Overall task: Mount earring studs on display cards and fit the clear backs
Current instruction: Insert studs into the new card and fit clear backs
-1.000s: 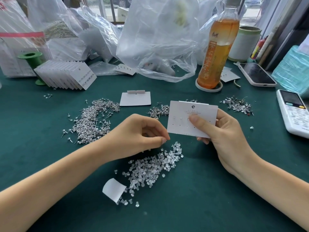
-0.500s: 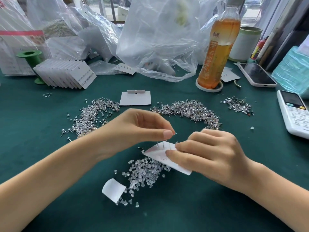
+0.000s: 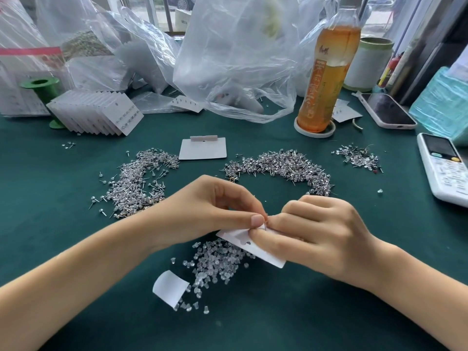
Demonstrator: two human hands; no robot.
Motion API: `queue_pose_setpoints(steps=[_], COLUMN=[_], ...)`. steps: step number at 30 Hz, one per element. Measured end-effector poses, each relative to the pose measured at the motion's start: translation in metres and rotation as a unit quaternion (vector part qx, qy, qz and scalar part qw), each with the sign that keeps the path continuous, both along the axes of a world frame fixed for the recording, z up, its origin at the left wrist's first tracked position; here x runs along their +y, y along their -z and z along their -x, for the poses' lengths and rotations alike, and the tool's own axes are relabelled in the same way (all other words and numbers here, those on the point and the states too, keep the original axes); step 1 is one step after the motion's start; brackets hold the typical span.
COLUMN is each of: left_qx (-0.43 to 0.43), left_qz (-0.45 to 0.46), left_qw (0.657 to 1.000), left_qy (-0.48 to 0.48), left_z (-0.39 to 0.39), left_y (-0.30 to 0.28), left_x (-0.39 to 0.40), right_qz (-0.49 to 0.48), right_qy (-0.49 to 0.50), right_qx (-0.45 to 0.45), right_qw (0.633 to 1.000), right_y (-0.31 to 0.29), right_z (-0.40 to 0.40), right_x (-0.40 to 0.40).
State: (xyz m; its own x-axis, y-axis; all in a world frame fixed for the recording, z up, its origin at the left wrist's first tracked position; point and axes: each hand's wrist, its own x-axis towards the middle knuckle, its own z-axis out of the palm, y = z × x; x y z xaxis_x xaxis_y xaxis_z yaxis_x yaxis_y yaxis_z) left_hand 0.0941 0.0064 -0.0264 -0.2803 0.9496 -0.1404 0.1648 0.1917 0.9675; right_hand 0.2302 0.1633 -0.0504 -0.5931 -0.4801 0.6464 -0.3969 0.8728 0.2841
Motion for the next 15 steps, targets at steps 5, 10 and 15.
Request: queue_pose_setpoints(steps=[5,10,15], left_qx=[-0.011,-0.013,-0.013], left_qz=[0.002,-0.012,-0.025], left_qw=[1.0,1.0,1.0], left_qy=[0.001,-0.001,0.009], left_z=[-0.0004,-0.0009,0.0013], left_y=[-0.0001,-0.0017,-0.0026], left_x=[-0.0003,-0.0004,-0.0017], right_qz=[0.008,0.018,0.022], right_qy=[-0.001,0.001,0.0], right_qx=[-0.006,-0.016,-0.02], right_qw=[1.0,1.0,1.0], right_y=[0.0007,0.0004,0.0004], right_z=[0.0002,-0.0011,0.0003], right_x=[-0.0001,0.0005,0.0007])
